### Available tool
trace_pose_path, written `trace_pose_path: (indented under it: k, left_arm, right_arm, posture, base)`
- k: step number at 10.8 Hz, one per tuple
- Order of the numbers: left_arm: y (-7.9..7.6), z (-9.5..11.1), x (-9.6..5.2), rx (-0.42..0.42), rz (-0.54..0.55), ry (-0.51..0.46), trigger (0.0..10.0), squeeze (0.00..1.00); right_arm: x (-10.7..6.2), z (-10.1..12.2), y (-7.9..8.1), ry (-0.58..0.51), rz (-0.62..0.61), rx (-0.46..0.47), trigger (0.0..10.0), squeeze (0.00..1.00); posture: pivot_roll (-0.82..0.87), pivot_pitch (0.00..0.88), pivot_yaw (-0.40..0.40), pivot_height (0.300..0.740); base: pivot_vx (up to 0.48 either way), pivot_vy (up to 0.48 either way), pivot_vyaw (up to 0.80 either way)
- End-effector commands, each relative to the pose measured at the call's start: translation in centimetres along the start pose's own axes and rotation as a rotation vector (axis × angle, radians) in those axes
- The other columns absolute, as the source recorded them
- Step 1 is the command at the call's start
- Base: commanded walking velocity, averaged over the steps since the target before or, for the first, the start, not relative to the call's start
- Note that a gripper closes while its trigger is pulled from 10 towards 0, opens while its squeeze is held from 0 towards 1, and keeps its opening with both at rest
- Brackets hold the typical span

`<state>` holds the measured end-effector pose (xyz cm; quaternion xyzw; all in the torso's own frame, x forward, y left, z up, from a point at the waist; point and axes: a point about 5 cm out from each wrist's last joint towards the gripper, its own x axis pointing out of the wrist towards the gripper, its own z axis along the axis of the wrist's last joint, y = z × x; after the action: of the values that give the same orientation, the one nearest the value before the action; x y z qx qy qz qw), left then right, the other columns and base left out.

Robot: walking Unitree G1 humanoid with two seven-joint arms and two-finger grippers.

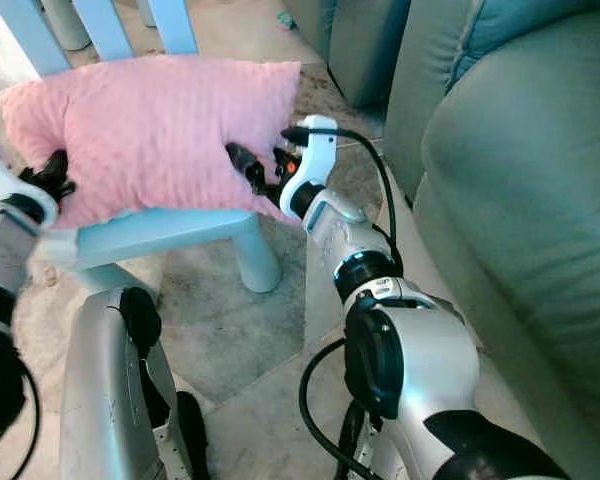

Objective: Move the pillow to the sofa

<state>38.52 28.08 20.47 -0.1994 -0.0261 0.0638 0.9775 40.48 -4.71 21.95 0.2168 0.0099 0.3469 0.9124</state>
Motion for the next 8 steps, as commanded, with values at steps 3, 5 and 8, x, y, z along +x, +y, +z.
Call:
trace_pose_path:
  k: [3,5,8]
  left_arm:
    - [0.6,-0.2,-0.4,0.008,0.031,-0.071,0.0,0.00]
    - [1.3,0.4,-0.6,0.009,0.060,-0.119,0.0,0.00]
    - [1.5,0.0,-0.7,0.010,0.073,-0.122,0.0,0.00]
  right_arm:
    - [1.3,3.6,2.1,-0.128,0.100,-0.035,0.0,0.00]
    - [1.4,5.6,2.4,-0.201,0.122,-0.039,0.0,0.00]
    - [1.3,6.7,2.6,-0.242,0.140,-0.052,0.0,0.00]
  posture:
    - [0.19,0.355,0.016,0.319]
    - [0.20,0.354,0.016,0.319]
    - [0.19,0.355,0.017,0.319]
  base:
    - [0.000,0.000,0.00]
    - [0.000,0.000,0.00]
    - [0.000,0.000,0.00]
